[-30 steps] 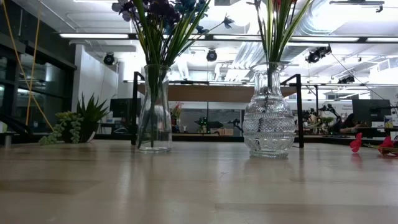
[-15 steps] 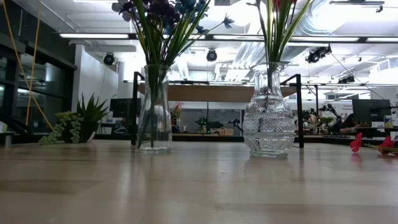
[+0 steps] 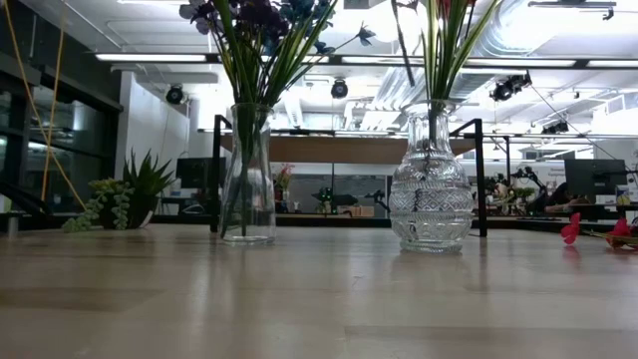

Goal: Pick and place flowers into a vace then onto a shelf
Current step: Put the dark red flower into the right transparent crystal vase

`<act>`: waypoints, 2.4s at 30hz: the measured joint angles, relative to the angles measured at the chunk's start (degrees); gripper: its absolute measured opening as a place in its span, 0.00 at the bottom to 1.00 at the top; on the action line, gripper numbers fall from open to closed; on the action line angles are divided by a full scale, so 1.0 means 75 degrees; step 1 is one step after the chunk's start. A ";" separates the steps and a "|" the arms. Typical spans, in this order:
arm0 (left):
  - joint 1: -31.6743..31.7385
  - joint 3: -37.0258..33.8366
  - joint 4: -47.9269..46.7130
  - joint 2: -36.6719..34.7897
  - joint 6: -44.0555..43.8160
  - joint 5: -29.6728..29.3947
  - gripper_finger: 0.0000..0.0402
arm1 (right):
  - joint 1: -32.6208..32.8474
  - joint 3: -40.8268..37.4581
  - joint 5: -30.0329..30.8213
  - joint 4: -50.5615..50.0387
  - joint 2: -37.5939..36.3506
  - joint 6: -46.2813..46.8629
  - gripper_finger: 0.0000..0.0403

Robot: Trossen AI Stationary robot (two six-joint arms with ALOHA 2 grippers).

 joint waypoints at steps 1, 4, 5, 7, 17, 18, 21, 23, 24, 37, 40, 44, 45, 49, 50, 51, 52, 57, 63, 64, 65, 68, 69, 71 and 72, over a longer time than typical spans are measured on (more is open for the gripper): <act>0.0000 0.0000 -0.0003 0.0000 0.0000 0.0000 0.31 | 0.0000 -0.0001 0.0022 -0.0031 0.0000 -0.0004 0.00; 0.0000 0.0000 -0.0003 0.0000 0.0000 -0.0003 0.31 | 0.0000 0.0000 0.0025 -0.0167 0.0000 0.0000 0.00; 0.0000 0.0001 -0.0002 0.0000 0.0000 -0.0003 0.31 | 0.0000 -0.0002 0.0030 -0.0250 0.0000 0.0001 0.00; 0.0000 0.0000 -0.0003 0.0000 0.0000 -0.0003 0.31 | -0.0015 0.0000 0.0041 -0.0288 0.0035 0.0022 0.00; 0.0000 0.0000 0.0012 0.0000 0.0000 0.0003 0.31 | -0.0082 0.0000 0.0217 -0.0411 0.0108 0.0007 0.00; 0.0000 0.0000 0.0022 0.0000 0.0000 0.0003 0.31 | -0.0090 0.0000 0.0297 -0.0440 0.0108 0.0007 0.00; 0.0000 0.0000 0.0023 0.0000 0.0000 0.0010 0.31 | -0.0093 -0.0002 0.0354 -0.0600 0.0108 0.0068 0.00; 0.0000 0.0000 0.0023 0.0000 0.0000 0.0029 0.31 | -0.0093 -0.0133 0.0392 -0.0473 0.0106 0.0087 0.00; 0.0000 0.0000 0.0023 0.0000 0.0000 0.0029 0.31 | -0.0093 -0.0329 0.0416 -0.0166 0.0092 0.0091 0.00; 0.0000 0.0000 0.0021 0.0000 0.0009 0.0195 0.31 | -0.0102 -0.2405 0.0893 0.1797 -0.1113 0.0351 0.00; 0.0000 0.0000 0.0023 0.0000 0.0012 0.0195 0.31 | -0.0102 -0.2529 0.1023 0.1562 -0.1388 0.0394 0.00; 0.0000 0.0000 0.0023 0.0000 0.0015 0.0194 0.31 | -0.0097 -0.2834 0.1017 0.1377 -0.1520 0.0769 0.00; 0.0000 0.0000 0.0023 0.0000 0.0015 0.0193 0.31 | -0.0092 -0.2899 0.1005 0.1374 -0.1521 0.0843 0.00; 0.0000 0.0000 0.0023 0.0000 0.0009 0.0192 0.31 | -0.0029 -0.3147 0.1060 0.1403 -0.1524 0.1073 0.00; 0.0000 0.0000 0.0023 0.0000 0.0009 0.0192 0.31 | -0.0029 -0.3186 0.1092 0.1397 -0.1524 0.1118 0.00; 0.0000 0.0000 0.0023 0.0000 0.0009 0.0192 0.31 | -0.0018 -0.3211 0.1095 0.1398 -0.1524 0.1145 0.00; 0.0000 0.0001 0.0023 0.0000 0.0009 0.0192 0.31 | 0.0001 -0.3224 0.1101 0.1397 -0.1524 0.1161 0.00; 0.0000 0.0002 0.0025 0.0000 0.0006 0.0192 0.31 | 0.0064 -0.3231 0.1345 0.1133 -0.1530 0.1262 0.00; 0.0000 0.0000 0.0023 0.0000 0.0006 0.0189 0.31 | 0.0162 -0.3232 0.1651 0.0650 -0.1530 0.1607 0.00; 0.0000 0.0002 0.0024 0.0000 0.0006 0.0189 0.31 | 0.0187 -0.3235 0.1720 0.0625 -0.1530 0.1610 0.00; 0.0000 0.0000 0.0025 0.0000 0.0006 0.0189 0.31 | 0.0219 -0.3235 0.1769 0.0625 -0.1530 0.1607 0.00; 0.0000 0.0000 0.0026 0.0000 0.0006 0.0189 0.31 | 0.0285 -0.3235 0.1878 0.0587 -0.1530 0.1617 0.00; 0.0000 0.0000 0.0023 0.0000 0.0006 0.0189 0.31 | 0.0304 -0.3235 0.1876 0.0519 -0.1530 0.1665 0.01; 0.0000 0.0000 0.0026 0.0000 0.0006 0.0189 0.31 | 0.0306 -0.3235 0.1827 0.0372 -0.1530 0.1891 0.02; 0.0000 0.0000 0.0024 0.0000 0.0006 0.0189 0.31 | 0.0306 -0.3235 0.1771 0.0295 -0.1530 0.1988 0.03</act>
